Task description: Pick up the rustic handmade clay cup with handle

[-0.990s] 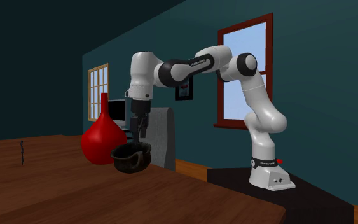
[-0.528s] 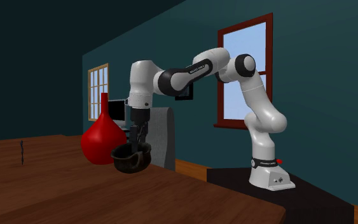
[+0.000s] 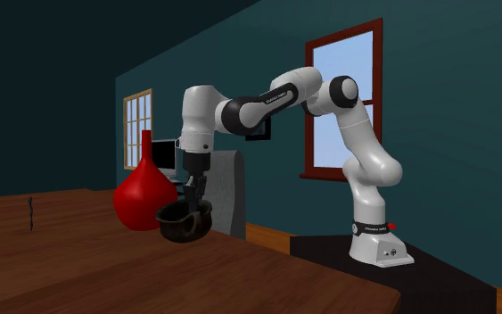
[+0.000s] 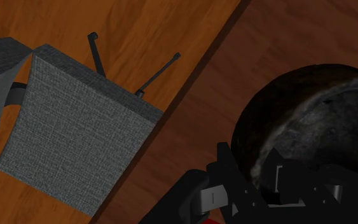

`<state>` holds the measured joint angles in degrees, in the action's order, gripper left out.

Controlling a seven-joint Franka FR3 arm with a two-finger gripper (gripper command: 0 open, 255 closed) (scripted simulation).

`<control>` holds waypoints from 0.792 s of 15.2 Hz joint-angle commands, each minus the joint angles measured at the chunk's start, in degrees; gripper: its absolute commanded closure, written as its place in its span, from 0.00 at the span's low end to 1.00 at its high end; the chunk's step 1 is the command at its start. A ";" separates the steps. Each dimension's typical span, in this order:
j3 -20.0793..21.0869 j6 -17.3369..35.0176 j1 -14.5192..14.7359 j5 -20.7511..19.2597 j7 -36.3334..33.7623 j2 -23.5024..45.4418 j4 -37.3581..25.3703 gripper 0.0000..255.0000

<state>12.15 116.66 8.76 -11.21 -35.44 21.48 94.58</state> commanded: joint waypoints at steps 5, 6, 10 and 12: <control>0.13 -1.98 0.05 0.27 0.26 -0.60 -1.45 1.00; 0.17 -2.66 0.06 0.36 0.37 -0.80 -1.93 1.00; 0.28 -5.42 0.08 0.68 0.78 -1.49 -4.04 1.00; 0.34 -6.82 0.10 0.82 0.98 -1.76 -5.20 1.00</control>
<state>12.47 110.76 8.80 -10.43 -34.56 19.60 90.48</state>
